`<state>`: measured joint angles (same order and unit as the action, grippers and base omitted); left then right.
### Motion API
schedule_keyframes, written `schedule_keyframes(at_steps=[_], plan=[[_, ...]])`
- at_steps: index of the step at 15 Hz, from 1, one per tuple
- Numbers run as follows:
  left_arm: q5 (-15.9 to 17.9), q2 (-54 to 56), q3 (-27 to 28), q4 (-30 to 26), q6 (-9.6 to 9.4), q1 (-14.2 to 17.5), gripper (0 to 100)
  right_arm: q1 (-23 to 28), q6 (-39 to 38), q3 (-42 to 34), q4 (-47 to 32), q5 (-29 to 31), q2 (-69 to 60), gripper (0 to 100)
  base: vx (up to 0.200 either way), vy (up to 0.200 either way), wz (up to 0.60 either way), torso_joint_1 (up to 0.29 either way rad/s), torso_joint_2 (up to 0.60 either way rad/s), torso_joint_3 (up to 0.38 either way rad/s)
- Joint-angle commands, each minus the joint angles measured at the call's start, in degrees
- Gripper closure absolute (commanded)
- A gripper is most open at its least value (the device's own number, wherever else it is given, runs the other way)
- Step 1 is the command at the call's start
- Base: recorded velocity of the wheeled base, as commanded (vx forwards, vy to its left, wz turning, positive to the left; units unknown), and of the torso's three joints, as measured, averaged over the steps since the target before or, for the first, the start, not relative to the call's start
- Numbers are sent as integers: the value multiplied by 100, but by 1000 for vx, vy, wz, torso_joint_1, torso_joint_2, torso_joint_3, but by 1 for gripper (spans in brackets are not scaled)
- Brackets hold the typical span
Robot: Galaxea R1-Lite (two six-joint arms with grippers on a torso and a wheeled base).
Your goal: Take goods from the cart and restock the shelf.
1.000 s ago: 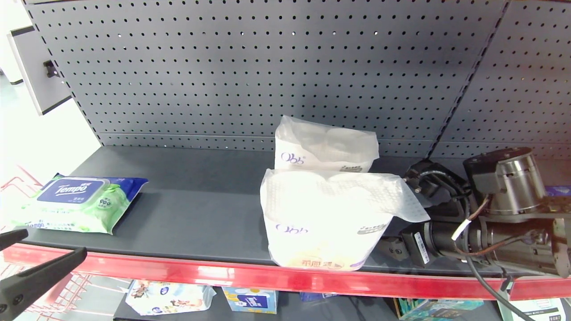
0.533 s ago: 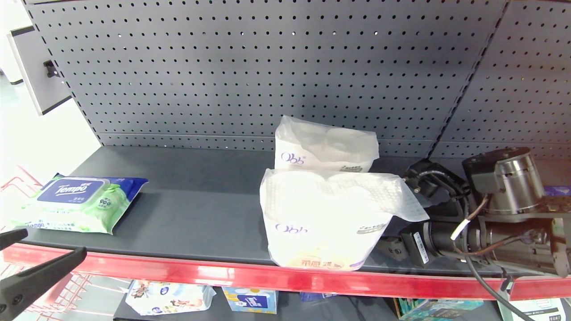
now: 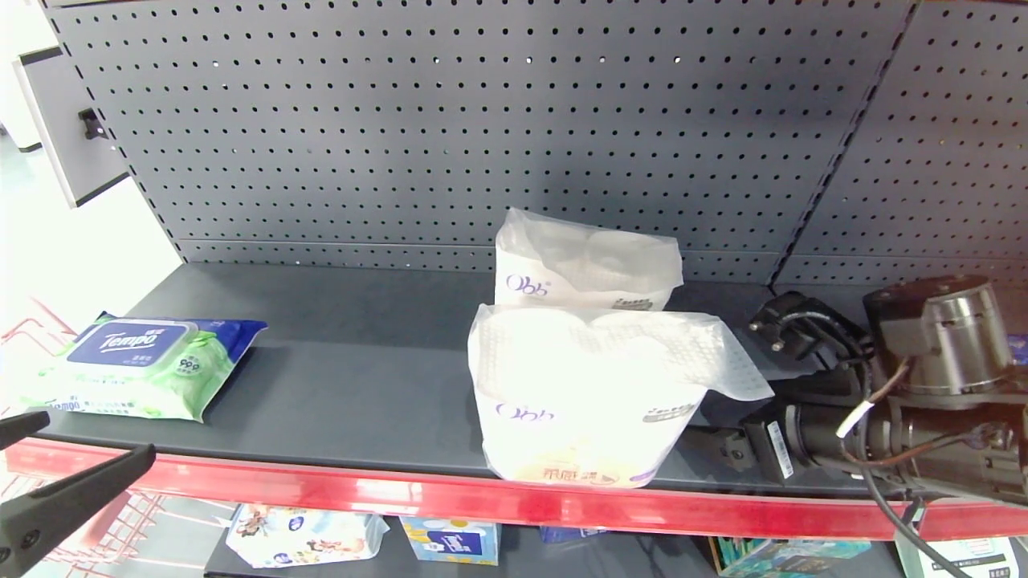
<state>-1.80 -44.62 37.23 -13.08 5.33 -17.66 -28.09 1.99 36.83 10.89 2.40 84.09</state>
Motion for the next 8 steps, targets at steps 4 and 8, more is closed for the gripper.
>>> schedule_keyframes(at_steps=[4, 8], plan=[[-13, 902, -726, -10, -137, 0, 0, 1192, 162, -1354, 652, 226, -2213, 0, 0, 0, 0, 0, 0, 0], [-13, 1403, -875, -10, -137, 0, 0, 1719, 399, -1732, 195, 779, -3338, 0, 0, 0, 0, 0, 0, 0]])
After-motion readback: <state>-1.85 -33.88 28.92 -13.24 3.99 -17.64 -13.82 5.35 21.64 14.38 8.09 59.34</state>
